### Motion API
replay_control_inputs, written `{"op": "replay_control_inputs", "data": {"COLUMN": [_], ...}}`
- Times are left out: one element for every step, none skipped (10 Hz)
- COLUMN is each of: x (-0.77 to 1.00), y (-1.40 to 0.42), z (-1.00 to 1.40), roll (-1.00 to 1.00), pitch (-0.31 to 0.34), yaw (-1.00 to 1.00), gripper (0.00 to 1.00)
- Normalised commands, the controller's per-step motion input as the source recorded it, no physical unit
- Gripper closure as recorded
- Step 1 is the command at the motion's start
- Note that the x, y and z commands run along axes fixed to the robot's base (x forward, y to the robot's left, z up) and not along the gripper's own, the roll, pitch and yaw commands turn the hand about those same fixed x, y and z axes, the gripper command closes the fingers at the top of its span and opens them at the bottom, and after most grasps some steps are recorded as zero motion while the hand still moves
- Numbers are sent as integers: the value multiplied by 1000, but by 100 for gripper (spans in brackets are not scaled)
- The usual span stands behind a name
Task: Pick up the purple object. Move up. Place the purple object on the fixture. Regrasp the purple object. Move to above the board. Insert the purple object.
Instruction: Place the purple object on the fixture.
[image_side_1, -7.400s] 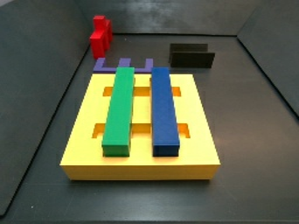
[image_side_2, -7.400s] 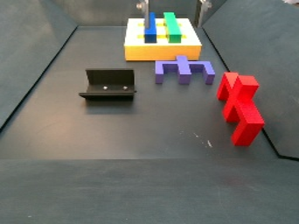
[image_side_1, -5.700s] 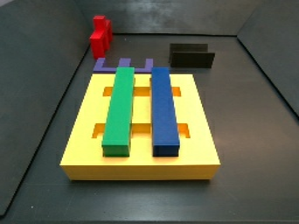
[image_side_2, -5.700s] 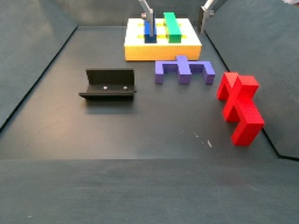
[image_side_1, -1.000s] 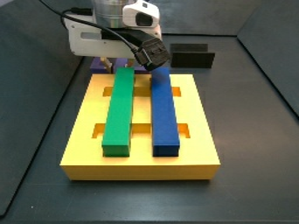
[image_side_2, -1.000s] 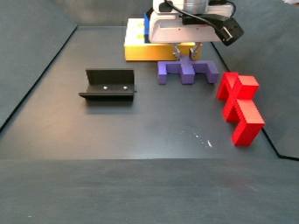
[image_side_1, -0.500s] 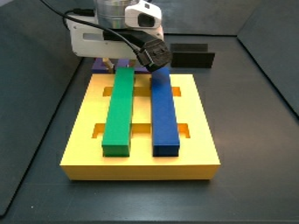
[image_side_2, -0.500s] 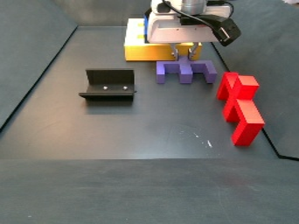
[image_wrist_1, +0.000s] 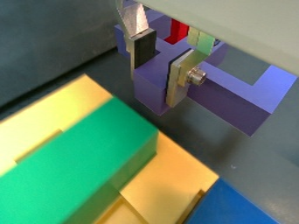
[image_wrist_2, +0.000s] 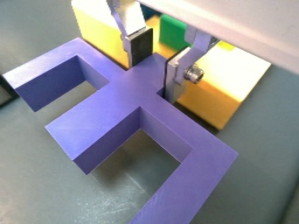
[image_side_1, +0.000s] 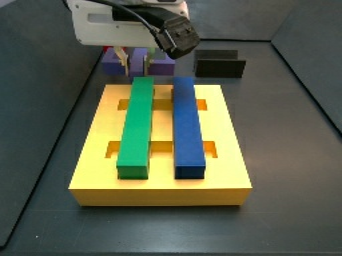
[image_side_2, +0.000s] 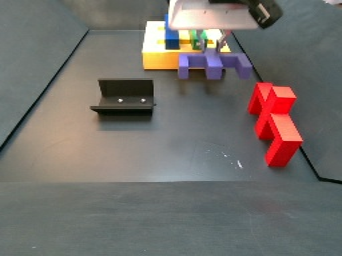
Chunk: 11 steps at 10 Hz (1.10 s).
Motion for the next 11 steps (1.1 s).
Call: {"op": "replay_control_inputs", "data": {"x": [0,323,560,634,669,694,709,714,709,714,760], "y": [54,449,414,271,194,134,120,126,203,249,317], "z": [0,157,437,471,394,389,403,423,460,389,180], "roll": [-17,-609,-920,-971,-1000,-1000,-1000,-994,-931,-883,-811], "pitch": [0,177,166,43,23,0,0,0,0,11,23], "yaw": [0,0,0,0,-57,-97,-106,-106,-77,-57,-6], "gripper": [100,100,100,100,100,100,100,100,100,100,100]}}
